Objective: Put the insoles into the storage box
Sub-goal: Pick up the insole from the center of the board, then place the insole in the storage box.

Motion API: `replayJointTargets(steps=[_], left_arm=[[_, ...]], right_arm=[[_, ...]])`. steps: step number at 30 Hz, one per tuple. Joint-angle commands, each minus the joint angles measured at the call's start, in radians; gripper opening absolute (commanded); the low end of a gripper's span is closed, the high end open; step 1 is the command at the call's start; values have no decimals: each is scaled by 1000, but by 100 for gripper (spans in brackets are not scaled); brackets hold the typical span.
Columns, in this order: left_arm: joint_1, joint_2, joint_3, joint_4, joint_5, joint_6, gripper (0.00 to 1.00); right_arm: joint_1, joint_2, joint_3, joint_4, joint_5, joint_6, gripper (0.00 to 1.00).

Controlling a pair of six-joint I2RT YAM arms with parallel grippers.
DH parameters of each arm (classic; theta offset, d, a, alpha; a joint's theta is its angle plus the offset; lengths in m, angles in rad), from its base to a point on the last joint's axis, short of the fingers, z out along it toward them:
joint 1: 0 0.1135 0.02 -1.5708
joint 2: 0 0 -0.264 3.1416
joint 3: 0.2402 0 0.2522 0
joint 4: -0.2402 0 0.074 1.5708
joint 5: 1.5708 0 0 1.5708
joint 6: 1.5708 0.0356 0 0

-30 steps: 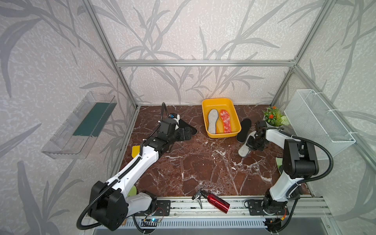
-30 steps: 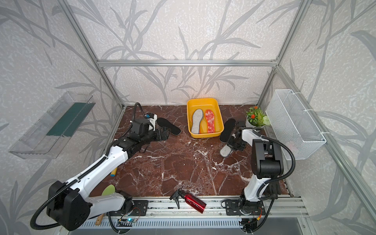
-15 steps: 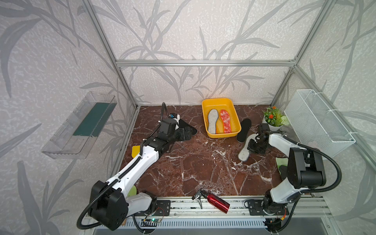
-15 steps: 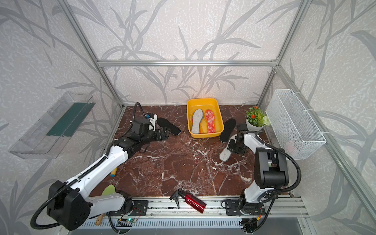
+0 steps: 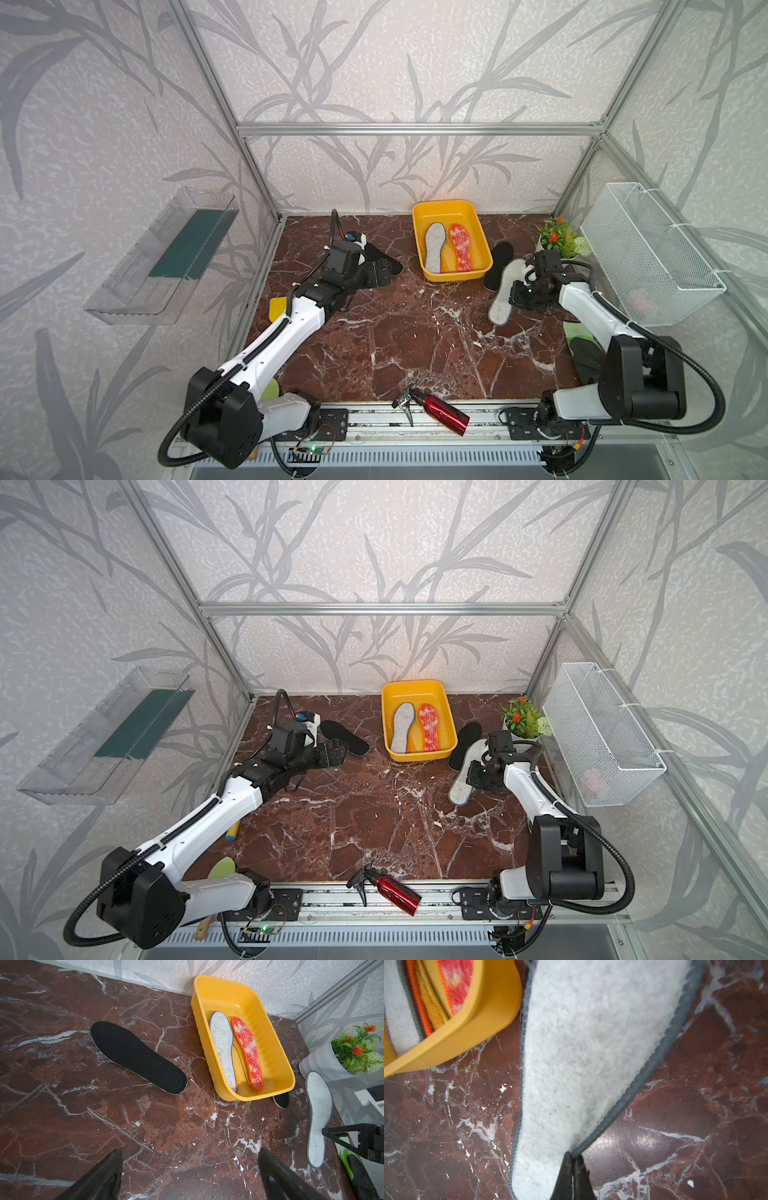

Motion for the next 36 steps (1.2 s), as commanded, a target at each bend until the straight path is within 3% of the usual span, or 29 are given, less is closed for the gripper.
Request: replayJointTargets(steps=[1,8,17,27,36], left_arm=[[7,3,33,-16,-14,-6,99],[14,26,54,-34,-17,-18,99],[22,36,59,-47,-19,-36,99],[30,38,78,-110,-33,-50,99],[41,27,81,-135,-30,-53,99]], right_arm=[[4,-58,-13,1,-19,-42,0],[41,-94,84,-12,-46,-92,0],[146,68,409,-87,24,-163,0],[220,391,768,-110,95,-269,0],[221,716,1120,-293,112,-354,0]])
